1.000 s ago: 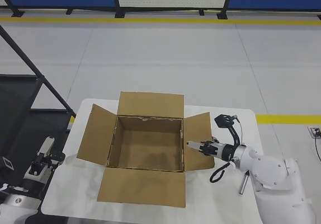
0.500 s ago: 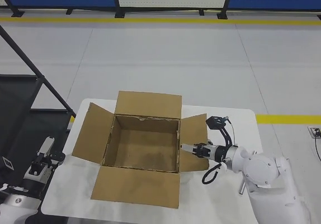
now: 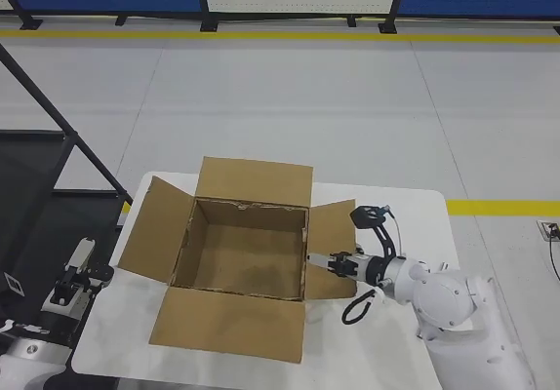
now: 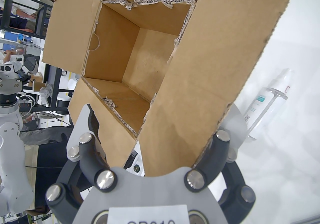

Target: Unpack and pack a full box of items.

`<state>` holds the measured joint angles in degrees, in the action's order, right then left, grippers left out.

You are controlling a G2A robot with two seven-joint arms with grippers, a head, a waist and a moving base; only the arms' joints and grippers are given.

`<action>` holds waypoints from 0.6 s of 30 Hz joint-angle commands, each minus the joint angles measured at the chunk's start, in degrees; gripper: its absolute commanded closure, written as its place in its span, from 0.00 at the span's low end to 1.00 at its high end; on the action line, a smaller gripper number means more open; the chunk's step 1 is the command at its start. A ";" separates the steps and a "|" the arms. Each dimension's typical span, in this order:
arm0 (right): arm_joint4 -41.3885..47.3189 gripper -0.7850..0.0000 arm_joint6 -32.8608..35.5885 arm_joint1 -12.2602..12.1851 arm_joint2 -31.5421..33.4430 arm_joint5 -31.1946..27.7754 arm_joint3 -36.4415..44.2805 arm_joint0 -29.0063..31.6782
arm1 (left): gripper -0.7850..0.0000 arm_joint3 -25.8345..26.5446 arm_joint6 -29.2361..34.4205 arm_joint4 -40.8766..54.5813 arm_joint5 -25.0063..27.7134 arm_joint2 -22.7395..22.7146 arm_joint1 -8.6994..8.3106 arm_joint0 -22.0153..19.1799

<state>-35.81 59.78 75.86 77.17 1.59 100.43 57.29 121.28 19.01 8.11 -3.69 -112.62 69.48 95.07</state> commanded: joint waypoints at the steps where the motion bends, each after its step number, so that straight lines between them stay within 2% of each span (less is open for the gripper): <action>1: -0.53 0.00 -0.40 -0.06 -0.42 0.11 -0.61 -0.44 | 0.00 0.00 0.00 0.00 0.00 0.00 0.00 0.00; 8: -3.16 0.00 -3.65 -0.47 -0.30 1.93 0.62 0.24 | 0.00 0.00 0.00 0.00 0.00 0.00 0.00 0.00; 18: -7.21 0.00 -4.85 -2.11 8.17 5.53 17.56 11.62 | 0.00 0.00 0.00 0.00 0.00 0.00 0.00 0.00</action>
<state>-42.75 55.02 73.87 84.48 6.94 116.14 67.64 121.28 19.01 8.11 -3.69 -112.62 69.48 95.07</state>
